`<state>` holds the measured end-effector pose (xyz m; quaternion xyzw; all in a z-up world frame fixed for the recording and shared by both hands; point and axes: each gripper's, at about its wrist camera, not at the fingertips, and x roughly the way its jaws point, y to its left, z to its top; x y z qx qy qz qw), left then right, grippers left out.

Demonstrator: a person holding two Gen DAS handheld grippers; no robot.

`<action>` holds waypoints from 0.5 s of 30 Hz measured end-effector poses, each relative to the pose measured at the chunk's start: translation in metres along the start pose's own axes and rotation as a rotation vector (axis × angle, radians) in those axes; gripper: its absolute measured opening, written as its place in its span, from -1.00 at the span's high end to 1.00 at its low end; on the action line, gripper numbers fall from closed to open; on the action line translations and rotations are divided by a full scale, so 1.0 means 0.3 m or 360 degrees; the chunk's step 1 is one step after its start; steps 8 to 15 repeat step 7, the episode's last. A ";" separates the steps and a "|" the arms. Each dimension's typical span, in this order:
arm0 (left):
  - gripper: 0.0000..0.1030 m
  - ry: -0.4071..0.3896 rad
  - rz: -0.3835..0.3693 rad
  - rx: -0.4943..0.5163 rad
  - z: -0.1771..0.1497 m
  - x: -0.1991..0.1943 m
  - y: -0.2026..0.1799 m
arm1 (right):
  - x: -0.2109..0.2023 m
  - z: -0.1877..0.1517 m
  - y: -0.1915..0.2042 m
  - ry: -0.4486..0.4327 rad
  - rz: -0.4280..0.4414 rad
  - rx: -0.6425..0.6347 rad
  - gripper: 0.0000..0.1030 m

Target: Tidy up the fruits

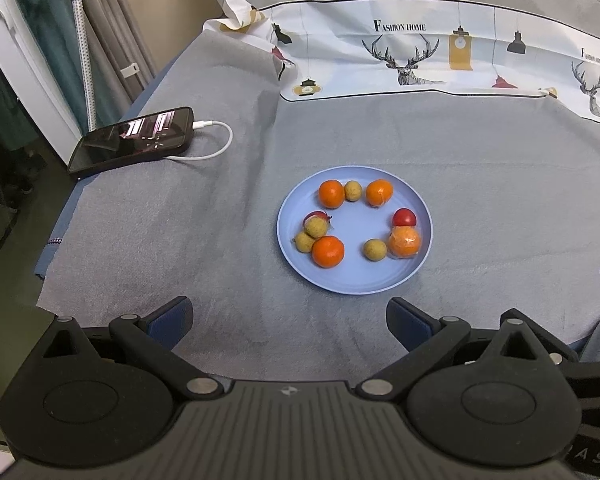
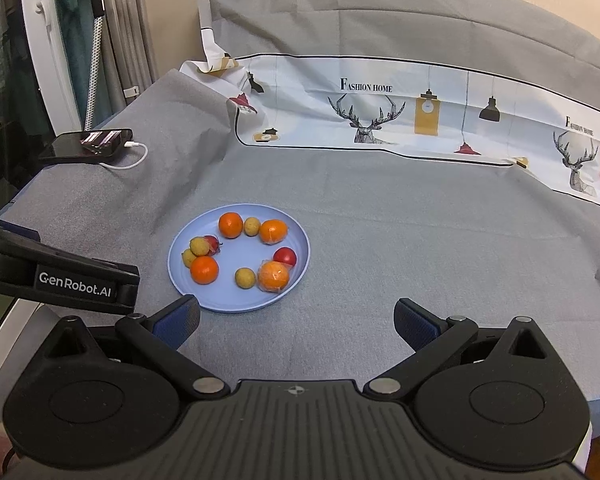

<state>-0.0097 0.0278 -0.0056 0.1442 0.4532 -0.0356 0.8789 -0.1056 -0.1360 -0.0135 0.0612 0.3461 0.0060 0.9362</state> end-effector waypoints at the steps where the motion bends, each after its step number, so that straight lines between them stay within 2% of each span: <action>1: -0.99 0.0003 -0.0001 0.0002 0.000 0.002 -0.001 | 0.001 0.002 0.000 0.0001 0.0001 -0.0002 -0.99; 15: -0.99 -0.0002 0.0013 -0.0022 -0.003 0.002 0.005 | 0.008 0.008 0.000 0.0008 0.0010 -0.0010 -0.99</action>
